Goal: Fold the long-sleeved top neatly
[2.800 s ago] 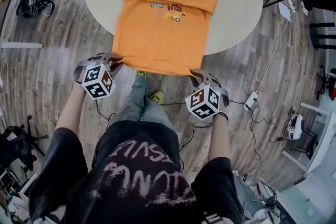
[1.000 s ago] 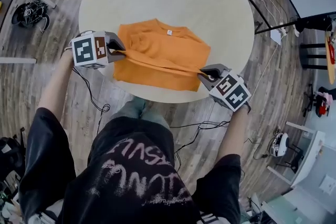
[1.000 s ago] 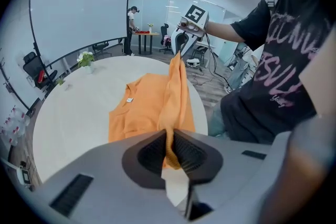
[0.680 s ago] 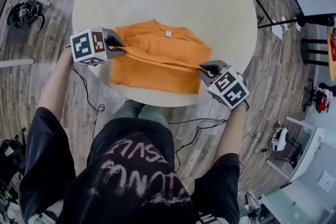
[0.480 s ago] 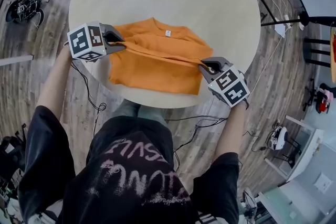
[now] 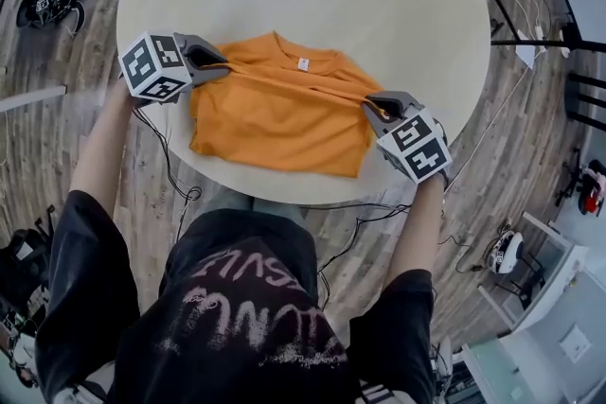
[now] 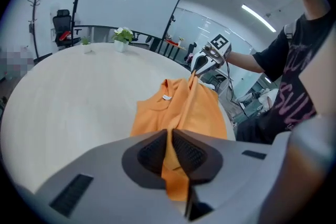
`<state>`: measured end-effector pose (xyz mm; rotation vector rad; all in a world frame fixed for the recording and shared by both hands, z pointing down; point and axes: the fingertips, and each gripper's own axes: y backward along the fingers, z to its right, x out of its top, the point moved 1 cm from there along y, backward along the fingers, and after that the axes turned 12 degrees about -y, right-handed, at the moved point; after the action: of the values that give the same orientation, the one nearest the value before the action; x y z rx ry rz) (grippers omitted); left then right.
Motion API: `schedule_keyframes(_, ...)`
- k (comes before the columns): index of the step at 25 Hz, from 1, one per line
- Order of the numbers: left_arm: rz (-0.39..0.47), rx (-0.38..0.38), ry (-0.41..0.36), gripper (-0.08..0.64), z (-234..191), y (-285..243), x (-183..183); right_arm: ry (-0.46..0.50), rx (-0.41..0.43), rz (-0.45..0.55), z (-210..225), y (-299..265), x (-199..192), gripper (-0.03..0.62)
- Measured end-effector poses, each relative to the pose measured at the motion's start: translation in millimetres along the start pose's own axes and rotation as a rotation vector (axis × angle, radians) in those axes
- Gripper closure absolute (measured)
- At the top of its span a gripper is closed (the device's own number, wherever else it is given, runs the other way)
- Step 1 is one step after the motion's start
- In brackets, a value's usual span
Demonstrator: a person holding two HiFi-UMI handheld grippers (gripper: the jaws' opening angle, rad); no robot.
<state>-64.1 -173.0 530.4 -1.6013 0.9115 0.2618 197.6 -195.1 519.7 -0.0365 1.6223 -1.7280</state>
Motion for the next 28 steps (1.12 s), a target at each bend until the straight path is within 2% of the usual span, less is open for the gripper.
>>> schedule_keyframes(3, 0.028, 0.05, 0.075, 0.517, -15, -5, -3, -0.023, 0.01, 0.021, 10, -10, -1, 0.568)
schedule_keyframes(5, 0.04, 0.11, 0.115, 0.518, -27, -6, -5, -0.031, 0.011, 0.043, 17, -16, -1, 0.568)
schedule_keyframes(7, 0.041, 0.173, 0.14, 0.52, -38, -5, -6, -0.038, 0.0, 0.069, 25, -20, -1, 0.559)
schedule_keyframes(10, 0.041, 0.232, 0.154, 0.52, -45, -3, -6, -0.054, -0.023, 0.105, 35, -22, 0, 0.512)
schedule_keyframes(13, 0.046, 0.266, 0.161, 0.52, -46, 2, -2, -0.065, -0.025, 0.134, 42, -21, 1, 0.468)
schedule_keyframes(15, 0.048, 0.282, 0.163, 0.52, -45, 5, 1, -0.091, 0.006, 0.155, 43, -20, 2, 0.459)
schedule_keyframes(18, 0.058, 0.304, 0.173, 0.52, -40, 12, 5, -0.134, 0.07, 0.173, 41, -18, 0, 0.461)
schedule_keyframes(23, 0.07, 0.325, 0.184, 0.52, -24, 24, 12, -0.187, 0.2, 0.167, 31, -12, -3, 0.5)
schedule_keyframes(28, 0.063, 0.344, 0.191, 0.52, -14, 33, 10, -0.163, 0.202, 0.176, 33, 0, 0, 0.511)
